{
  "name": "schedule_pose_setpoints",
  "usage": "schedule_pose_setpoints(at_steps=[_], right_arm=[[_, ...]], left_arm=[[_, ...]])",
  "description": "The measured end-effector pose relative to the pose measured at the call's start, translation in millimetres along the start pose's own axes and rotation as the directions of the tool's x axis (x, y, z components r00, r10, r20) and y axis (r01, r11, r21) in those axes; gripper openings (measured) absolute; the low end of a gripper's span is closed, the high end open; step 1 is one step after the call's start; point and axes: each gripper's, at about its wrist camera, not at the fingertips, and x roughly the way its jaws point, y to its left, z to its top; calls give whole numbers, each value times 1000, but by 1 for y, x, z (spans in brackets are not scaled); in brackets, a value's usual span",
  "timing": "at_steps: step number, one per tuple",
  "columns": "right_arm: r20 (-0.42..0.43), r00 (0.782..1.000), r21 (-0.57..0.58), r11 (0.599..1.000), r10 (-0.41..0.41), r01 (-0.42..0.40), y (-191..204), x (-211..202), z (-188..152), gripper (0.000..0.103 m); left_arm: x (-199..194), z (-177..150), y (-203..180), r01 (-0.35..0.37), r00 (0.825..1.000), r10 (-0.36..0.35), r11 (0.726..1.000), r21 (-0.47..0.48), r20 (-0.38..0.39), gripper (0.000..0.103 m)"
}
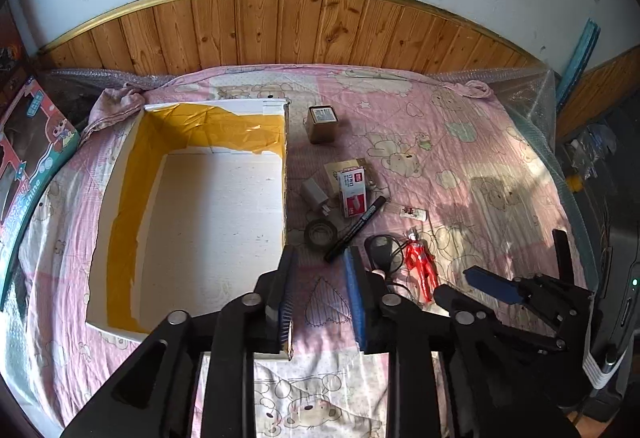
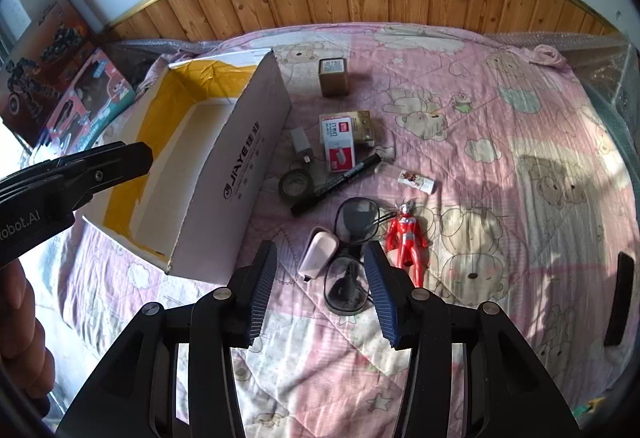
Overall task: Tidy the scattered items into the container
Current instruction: 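Grasp the pink stapler with the left tool while the right tool grasps the red action figure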
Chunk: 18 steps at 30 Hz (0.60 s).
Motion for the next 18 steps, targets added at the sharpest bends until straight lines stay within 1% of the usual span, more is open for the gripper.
schedule_pose_setpoints(at_steps=[1, 2, 3, 4, 5, 6, 9, 11, 18], right_arm=[[-16, 1000, 4, 1000, 11, -11, -7, 2, 0, 50], [-21, 999, 10, 999, 33, -33, -13, 3, -1, 50], [-21, 998, 13, 999, 53, -52, -19, 5, -2, 50], [-25, 998, 18, 998, 63, -62, -24, 7, -4, 50], [-34, 997, 26, 997, 71, -70, -28, 10, -7, 50], [-42, 996, 37, 996, 80, -78, -32, 13, -10, 50], [-49, 994, 71, 993, 95, -91, -41, 21, -23, 50], [-59, 993, 115, 988, 107, -100, -48, 26, -31, 50], [-80, 983, 260, 955, 165, -139, -81, 53, -48, 49]], left_arm=[[3, 0, -4, 5, 1000, -5, 1000, -14, -8, 40], [5, -1, -8, 7, 1000, -7, 999, -33, -21, 41], [7, -3, -11, 13, 1000, -14, 999, -47, -26, 43], [9, -4, -16, 14, 1000, -15, 999, -46, -23, 49], [14, -5, -21, 1, 1000, -2, 999, -38, -25, 51], [19, -7, -24, -10, 999, 9, 999, -33, -37, 51], [29, -11, -31, 0, 998, -3, 999, -35, -65, 51], [36, -15, -34, -1, 997, 0, 1000, -12, -76, 51], [65, -29, -31, 56, 986, -60, 998, -32, -155, 51]])
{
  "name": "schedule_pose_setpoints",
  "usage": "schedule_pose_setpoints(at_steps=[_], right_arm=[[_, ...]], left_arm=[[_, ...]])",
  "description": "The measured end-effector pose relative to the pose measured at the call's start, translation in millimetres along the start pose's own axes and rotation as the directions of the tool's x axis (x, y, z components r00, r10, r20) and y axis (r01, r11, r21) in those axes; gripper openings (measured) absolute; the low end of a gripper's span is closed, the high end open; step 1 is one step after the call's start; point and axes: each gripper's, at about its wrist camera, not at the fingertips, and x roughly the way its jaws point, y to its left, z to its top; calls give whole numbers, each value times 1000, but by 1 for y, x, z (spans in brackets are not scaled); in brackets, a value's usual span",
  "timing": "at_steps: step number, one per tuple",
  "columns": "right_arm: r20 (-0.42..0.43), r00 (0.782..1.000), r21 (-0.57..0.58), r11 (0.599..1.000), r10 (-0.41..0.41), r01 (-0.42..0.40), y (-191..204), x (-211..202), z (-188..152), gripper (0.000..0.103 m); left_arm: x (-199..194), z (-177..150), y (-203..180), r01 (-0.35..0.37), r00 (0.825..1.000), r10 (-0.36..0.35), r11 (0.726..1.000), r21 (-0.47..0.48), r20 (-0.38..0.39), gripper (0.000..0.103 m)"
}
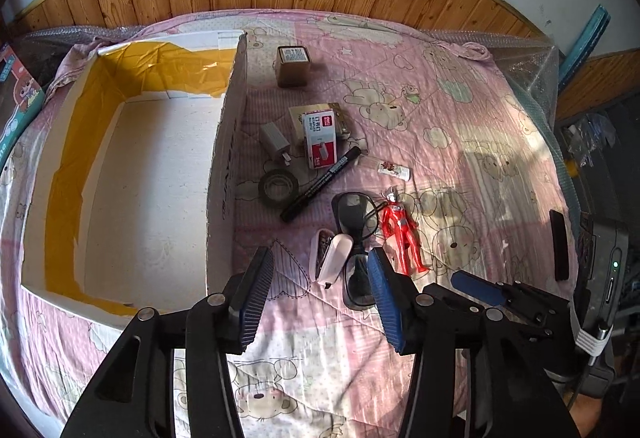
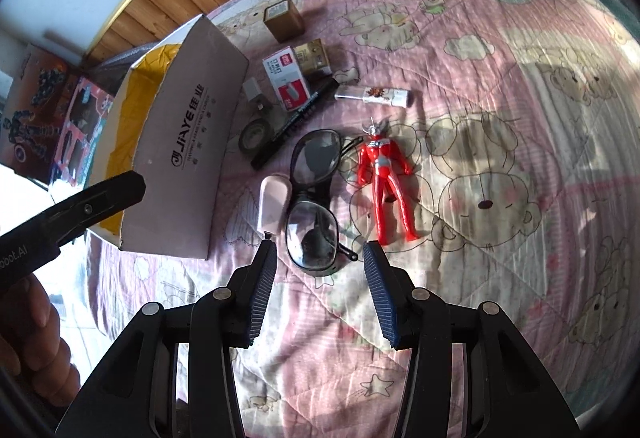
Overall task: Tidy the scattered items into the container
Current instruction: 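Grasp the pink stapler with the left tool while the right tool grasps the red action figure, then lift the stapler and figure and carry both toward the white box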
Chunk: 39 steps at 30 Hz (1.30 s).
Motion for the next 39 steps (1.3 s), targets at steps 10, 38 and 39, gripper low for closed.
schedule_pose_setpoints(at_steps=[10, 38, 39], right_arm=[[-23, 999, -26, 999, -47, 46, -26, 38, 24, 48], [-65, 990, -122, 986, -124, 116, -36, 89, 46, 29], [-72, 990, -112, 987, -121, 112, -36, 89, 45, 29]], left_arm=[[46, -3, -10, 58, 994, -57, 998, 2, -97, 51], [146, -10, 40, -83, 974, 54, 989, -125, -221, 53], [146, -12, 40, -82, 976, 55, 989, -121, -213, 52]])
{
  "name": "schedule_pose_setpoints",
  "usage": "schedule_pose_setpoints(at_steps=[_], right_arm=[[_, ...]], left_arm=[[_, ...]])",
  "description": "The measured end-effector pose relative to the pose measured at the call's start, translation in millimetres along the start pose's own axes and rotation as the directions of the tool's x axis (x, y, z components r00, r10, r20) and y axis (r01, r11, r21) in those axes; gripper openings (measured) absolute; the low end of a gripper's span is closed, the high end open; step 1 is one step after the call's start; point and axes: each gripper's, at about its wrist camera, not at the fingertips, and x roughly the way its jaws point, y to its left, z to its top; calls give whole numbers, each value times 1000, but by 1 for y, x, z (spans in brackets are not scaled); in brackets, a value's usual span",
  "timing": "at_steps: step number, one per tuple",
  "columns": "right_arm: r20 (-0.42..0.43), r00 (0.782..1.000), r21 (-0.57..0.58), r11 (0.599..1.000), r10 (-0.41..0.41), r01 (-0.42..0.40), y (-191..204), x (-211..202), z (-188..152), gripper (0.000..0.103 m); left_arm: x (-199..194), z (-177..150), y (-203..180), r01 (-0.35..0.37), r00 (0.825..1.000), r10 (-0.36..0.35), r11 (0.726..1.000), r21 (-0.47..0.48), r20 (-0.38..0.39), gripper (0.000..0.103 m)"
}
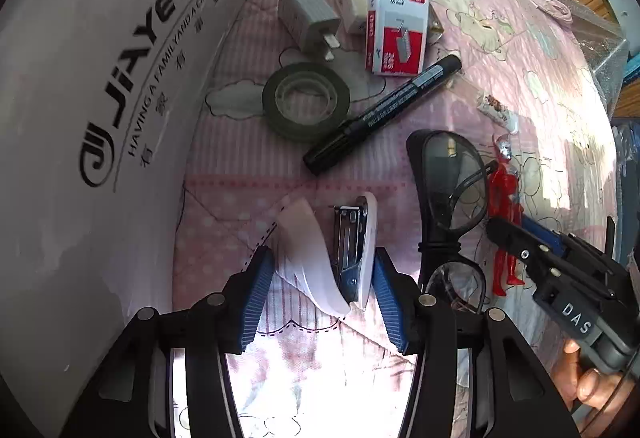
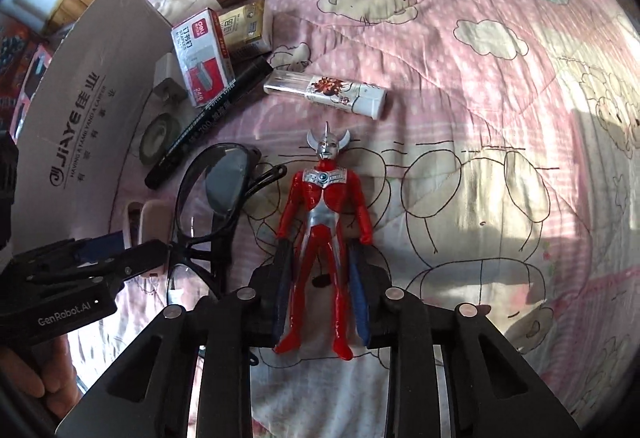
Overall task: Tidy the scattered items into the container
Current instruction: 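Lift the stapler and figure and carry both toward the white box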
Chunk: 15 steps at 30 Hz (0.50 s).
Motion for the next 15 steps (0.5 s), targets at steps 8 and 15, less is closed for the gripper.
schedule_pose_setpoints(at_steps=[8, 15], right_arm=[[24, 1000, -46, 999, -20, 21, 8, 1, -3, 30], [21, 999, 31, 999, 37, -38, -3, -14, -7, 28]], left_arm=[[3, -9, -23, -121, 990, 112, 987, 106, 87, 50], [-15, -9, -9, -9, 997, 5, 998, 61, 75, 41]])
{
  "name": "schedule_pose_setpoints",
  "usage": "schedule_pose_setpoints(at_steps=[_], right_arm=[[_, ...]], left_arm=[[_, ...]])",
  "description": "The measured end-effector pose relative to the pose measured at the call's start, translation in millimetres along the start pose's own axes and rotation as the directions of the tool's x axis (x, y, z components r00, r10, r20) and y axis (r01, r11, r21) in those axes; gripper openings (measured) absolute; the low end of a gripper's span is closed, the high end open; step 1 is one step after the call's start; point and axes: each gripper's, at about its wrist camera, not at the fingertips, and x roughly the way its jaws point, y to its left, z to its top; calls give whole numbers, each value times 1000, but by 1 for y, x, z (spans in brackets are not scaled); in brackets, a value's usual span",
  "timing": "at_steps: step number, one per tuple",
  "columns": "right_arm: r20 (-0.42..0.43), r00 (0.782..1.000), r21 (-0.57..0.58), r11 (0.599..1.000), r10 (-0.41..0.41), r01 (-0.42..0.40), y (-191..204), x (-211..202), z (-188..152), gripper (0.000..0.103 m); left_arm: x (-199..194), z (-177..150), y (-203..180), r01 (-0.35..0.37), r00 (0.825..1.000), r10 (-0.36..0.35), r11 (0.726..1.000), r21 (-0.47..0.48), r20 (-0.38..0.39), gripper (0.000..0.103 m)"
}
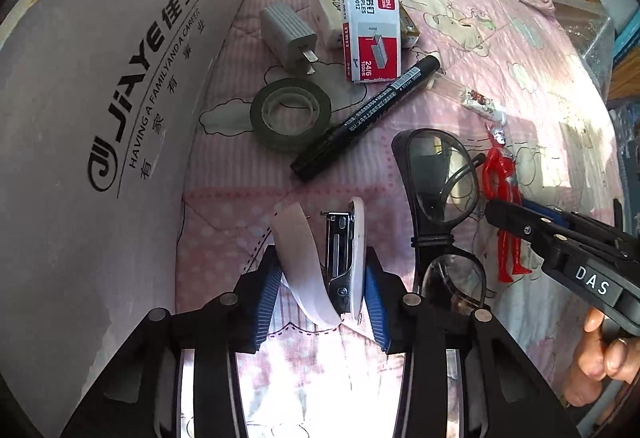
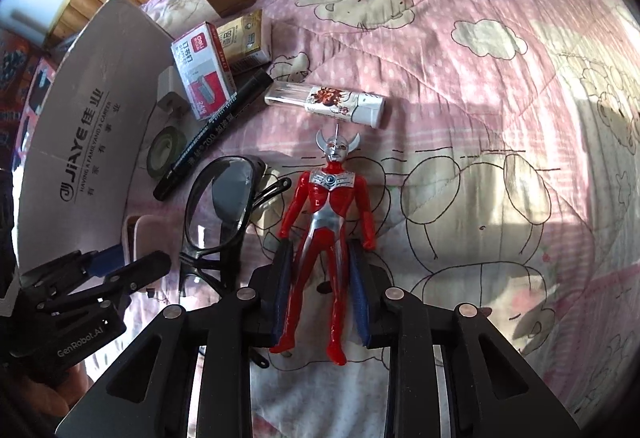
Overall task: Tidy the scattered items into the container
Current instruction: 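Lift the stapler and figure and carry both toward the white box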
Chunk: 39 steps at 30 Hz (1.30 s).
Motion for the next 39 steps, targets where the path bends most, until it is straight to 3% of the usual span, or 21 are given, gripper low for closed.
schedule_pose_setpoints(at_steps=[5, 15, 18, 28, 39], right_arm=[[27, 1000, 24, 1000, 10, -11, 3, -25, -5, 28], [63, 998, 76, 997, 7, -11, 14, -49, 8, 28], [66, 998, 83, 996, 2, -7, 16, -58, 4, 28], [92, 996, 54, 999, -11, 6, 41, -85, -1, 28], [116, 993, -66, 997, 35, -27, 102, -104, 10, 28]], left_arm=[[-27, 4, -6, 56, 998, -57, 998, 17, 41, 41], [-81, 10, -16, 23, 995, -33, 995, 100, 92, 41], [-85, 25, -33, 5, 994, -19, 992, 127, 112, 41], [-118, 32, -24, 28, 985, -48, 992, 122, 166, 41], [-164, 33, 4, -59, 951, 26, 993, 98, 310, 41]])
